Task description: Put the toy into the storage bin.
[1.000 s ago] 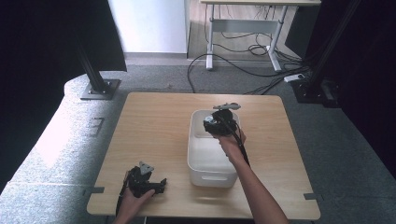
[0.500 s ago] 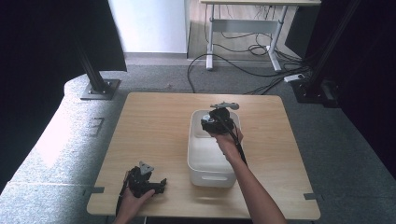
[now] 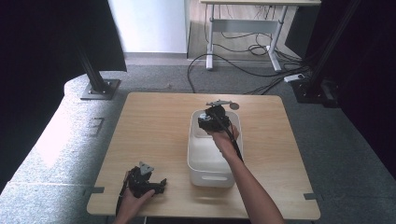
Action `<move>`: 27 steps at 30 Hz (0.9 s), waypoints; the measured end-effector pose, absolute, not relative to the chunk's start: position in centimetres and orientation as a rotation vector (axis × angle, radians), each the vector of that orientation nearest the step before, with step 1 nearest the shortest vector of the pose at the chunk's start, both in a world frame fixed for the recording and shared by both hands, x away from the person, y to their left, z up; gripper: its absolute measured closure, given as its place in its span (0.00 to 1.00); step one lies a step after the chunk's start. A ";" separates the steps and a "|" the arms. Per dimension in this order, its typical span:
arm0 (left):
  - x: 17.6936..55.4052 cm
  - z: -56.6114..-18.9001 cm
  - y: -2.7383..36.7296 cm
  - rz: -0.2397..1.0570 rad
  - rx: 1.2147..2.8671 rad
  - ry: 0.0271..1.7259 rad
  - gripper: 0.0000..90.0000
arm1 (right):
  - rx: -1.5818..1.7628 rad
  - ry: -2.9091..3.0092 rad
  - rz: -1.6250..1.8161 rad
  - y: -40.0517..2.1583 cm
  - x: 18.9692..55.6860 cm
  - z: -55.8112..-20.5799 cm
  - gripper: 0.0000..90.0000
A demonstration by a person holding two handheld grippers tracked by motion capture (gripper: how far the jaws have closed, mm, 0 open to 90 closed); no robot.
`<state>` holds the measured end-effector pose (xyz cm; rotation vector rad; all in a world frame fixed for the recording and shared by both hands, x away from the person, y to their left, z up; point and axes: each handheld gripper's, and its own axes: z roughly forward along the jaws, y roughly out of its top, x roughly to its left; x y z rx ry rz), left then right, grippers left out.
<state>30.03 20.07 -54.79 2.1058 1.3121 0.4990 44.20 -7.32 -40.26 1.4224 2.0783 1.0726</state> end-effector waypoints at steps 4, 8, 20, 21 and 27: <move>30.0 -54.8 20.1 0.499 2.106 1.312 0.02 | 1.434 2.082 1.065 -7.1 44.6 -40.6 0.56; 30.0 -54.8 20.1 0.499 2.105 1.312 0.02 | 1.445 2.082 1.053 -7.0 45.0 -41.0 0.56; 30.0 -54.8 20.1 0.499 2.105 1.312 0.02 | 1.458 2.079 1.038 -6.7 45.9 -41.1 0.56; 30.0 -54.8 20.1 0.499 2.105 1.312 0.02 | 1.456 2.078 1.040 -6.6 45.9 -41.1 0.56; 30.0 -54.8 20.1 0.499 2.109 1.311 0.02 | 1.468 2.082 1.021 -6.4 46.5 -41.3 0.56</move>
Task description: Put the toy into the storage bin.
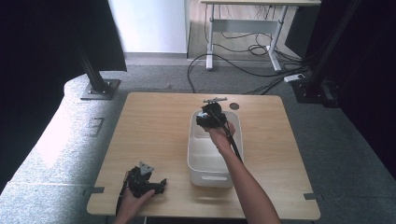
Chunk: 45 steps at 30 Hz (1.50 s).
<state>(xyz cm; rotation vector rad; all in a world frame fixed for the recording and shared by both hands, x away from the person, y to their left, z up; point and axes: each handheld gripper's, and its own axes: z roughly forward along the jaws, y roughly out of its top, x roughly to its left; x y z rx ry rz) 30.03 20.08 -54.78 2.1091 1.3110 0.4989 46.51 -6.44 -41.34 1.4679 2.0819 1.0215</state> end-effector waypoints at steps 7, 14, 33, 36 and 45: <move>30.0 -54.8 20.1 0.498 2.109 1.310 0.02 | 1.479 2.090 1.008 -6.3 47.0 -41.7 0.56; 30.0 -54.8 20.1 0.499 2.109 1.309 0.02 | 1.501 2.093 1.014 -6.3 47.4 -41.8 0.56; 30.0 -54.8 20.1 0.498 2.109 1.308 0.02 | 1.506 2.112 0.976 -6.0 48.0 -42.2 0.56; 30.0 -54.8 20.1 0.498 2.109 1.309 0.02 | 1.504 2.117 0.963 -6.0 48.0 -42.4 0.56; 30.0 -54.8 20.1 0.497 2.108 1.310 0.02 | 1.531 2.135 0.937 -5.8 48.3 -43.1 0.56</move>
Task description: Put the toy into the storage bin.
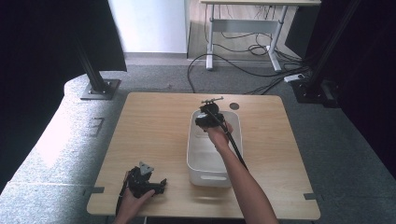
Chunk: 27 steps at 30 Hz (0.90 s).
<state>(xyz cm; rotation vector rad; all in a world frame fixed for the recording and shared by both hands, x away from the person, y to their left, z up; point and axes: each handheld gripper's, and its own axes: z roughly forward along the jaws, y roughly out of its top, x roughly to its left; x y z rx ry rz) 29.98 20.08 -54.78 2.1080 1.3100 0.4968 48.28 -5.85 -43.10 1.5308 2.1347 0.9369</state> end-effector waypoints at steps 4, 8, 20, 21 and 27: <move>30.0 -54.8 20.1 0.497 2.108 1.309 0.02 | 1.530 2.149 0.917 -5.7 48.4 -43.5 0.56; 30.0 -54.8 20.1 0.497 2.108 1.310 0.02 | 1.538 2.166 0.901 -5.5 48.5 -43.9 0.56; 30.0 -54.8 20.1 0.497 2.109 1.309 0.02 | 1.541 2.201 0.841 -5.3 48.6 -44.7 0.56; 30.0 -54.8 20.1 0.497 2.109 1.309 0.02 | 1.546 2.203 0.835 -5.3 48.6 -44.8 0.56; 30.0 -54.8 20.1 0.497 2.109 1.309 0.02 | 1.570 2.244 0.815 -5.2 48.8 -45.5 0.56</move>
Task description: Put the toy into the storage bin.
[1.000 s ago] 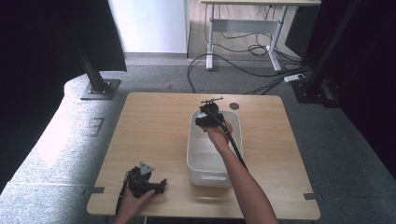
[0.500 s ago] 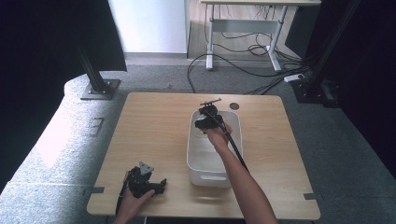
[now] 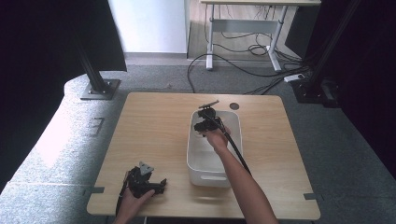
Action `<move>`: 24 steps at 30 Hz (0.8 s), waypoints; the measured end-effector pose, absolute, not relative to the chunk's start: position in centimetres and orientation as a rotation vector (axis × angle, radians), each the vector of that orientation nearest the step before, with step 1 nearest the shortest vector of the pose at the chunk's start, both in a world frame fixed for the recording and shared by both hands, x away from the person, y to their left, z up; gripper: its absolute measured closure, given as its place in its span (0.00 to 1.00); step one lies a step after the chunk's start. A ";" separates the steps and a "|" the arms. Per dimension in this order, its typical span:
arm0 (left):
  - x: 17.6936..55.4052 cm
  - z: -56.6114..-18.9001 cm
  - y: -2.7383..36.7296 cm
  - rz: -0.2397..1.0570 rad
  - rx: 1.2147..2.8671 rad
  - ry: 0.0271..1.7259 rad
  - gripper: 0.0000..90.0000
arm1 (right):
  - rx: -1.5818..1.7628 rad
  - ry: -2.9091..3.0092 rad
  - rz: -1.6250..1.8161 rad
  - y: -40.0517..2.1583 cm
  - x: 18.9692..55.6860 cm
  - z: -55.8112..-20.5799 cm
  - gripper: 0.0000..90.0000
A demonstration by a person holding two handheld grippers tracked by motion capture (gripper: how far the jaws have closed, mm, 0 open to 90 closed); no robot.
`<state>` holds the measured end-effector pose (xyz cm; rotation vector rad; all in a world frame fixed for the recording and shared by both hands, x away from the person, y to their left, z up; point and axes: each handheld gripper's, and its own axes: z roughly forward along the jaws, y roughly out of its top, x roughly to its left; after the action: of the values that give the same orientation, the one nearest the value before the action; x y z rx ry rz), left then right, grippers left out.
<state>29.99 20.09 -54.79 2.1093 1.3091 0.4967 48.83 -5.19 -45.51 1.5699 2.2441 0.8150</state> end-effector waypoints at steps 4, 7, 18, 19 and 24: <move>30.0 -54.8 20.1 0.497 2.109 1.309 0.02 | 1.593 2.252 0.799 -5.4 49.1 -45.9 0.56; 30.0 -54.8 20.1 0.497 2.109 1.309 0.02 | 1.602 2.260 0.793 -5.4 49.2 -46.1 0.56; 30.0 -54.8 20.1 0.497 2.109 1.309 0.02 | 1.623 2.285 0.762 -5.5 49.3 -46.7 0.56; 30.0 -54.8 20.1 0.497 2.109 1.308 0.02 | 1.626 2.288 0.757 -5.5 49.4 -46.8 0.56; 30.0 -54.8 20.1 0.497 2.107 1.309 0.02 | 1.622 2.307 0.737 -5.4 49.4 -47.2 0.56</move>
<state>29.98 20.08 -54.80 2.1070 1.3091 0.4972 49.43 -5.42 -47.20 1.6221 2.3070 0.7371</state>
